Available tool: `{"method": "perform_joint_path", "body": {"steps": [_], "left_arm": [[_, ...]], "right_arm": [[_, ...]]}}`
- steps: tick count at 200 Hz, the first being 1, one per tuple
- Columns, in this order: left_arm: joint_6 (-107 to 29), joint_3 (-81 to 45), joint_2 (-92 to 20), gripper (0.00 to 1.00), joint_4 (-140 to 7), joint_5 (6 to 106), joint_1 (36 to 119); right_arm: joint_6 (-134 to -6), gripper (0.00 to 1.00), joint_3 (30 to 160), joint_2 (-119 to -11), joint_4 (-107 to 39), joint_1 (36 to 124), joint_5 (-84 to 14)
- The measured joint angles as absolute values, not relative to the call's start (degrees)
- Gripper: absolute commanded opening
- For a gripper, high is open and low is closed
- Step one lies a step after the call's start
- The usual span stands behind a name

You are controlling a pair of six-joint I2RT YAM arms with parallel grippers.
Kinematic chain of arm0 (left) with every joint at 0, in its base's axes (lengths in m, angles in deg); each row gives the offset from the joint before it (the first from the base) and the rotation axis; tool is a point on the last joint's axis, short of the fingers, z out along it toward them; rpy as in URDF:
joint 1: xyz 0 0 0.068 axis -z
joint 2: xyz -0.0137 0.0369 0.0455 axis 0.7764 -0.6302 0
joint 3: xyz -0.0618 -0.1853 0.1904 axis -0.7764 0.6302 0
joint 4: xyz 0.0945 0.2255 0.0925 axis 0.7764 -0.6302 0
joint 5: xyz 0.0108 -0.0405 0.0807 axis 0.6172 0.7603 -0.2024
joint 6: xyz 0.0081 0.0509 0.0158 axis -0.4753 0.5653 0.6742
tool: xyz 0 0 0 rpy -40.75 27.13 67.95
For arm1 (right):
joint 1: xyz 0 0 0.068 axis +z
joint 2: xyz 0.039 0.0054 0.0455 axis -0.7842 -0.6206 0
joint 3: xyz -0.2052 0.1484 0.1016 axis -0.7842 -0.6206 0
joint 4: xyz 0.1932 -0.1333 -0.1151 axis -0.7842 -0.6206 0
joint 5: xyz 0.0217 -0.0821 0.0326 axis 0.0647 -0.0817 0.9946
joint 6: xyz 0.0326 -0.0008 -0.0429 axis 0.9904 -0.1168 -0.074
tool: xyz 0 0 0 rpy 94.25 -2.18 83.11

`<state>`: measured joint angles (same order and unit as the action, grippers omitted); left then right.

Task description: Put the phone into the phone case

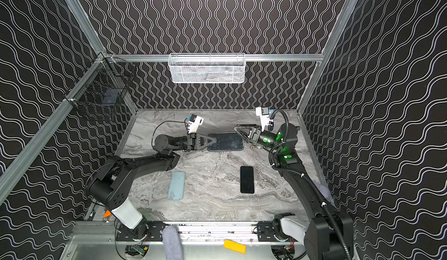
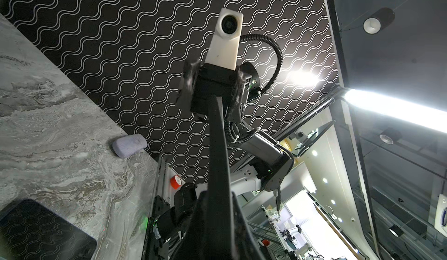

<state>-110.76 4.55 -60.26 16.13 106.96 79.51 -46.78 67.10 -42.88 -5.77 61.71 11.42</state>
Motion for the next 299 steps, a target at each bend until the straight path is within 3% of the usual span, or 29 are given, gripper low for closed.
{"method": "perform_joint_path", "body": {"steps": [24, 48, 118, 133, 144, 197, 230, 260, 299], "left_arm": [[-110.74, 4.47, -60.78, 0.00, 16.51, 107.51, 79.07], [-110.74, 4.44, -61.20, 0.00, 16.68, 108.14, 79.05], [-107.28, 4.79, -59.12, 0.00, 10.71, 108.12, 79.05], [-105.99, 4.90, -58.53, 0.00, 9.07, 107.99, 79.03], [-105.40, 4.90, -58.29, 0.00, 8.40, 107.95, 79.01], [-103.24, 4.90, -58.09, 0.00, 6.50, 107.95, 78.96], [-102.04, 4.90, -57.39, 0.00, 5.03, 108.01, 78.94], [-101.25, 4.99, -56.72, 0.00, 2.54, 108.30, 78.79], [-101.16, 4.99, -56.69, 0.00, 2.04, 108.45, 78.79]], "right_arm": [[-48.35, 0.24, 67.56, -41.96, -9.62, 61.71, 10.99], [-48.57, 0.23, 67.60, -42.22, -12.13, 61.64, 10.77], [-49.60, 0.33, 68.65, -42.95, -15.43, 61.73, 10.70], [-49.92, 0.42, 68.65, -42.92, -16.50, 61.73, 9.83], [-50.34, 0.43, 68.65, -42.82, -17.81, 61.71, 9.35], [-51.15, 0.22, 68.63, -41.35, -20.44, 61.73, 7.64], [-51.15, 0.18, 68.39, -41.13, -20.35, 61.71, 7.64], [-51.02, 0.00, 67.95, -41.15, -19.80, 61.71, 8.10], [-51.11, 0.00, 67.76, -40.78, -19.78, 61.71, 7.90]]}}
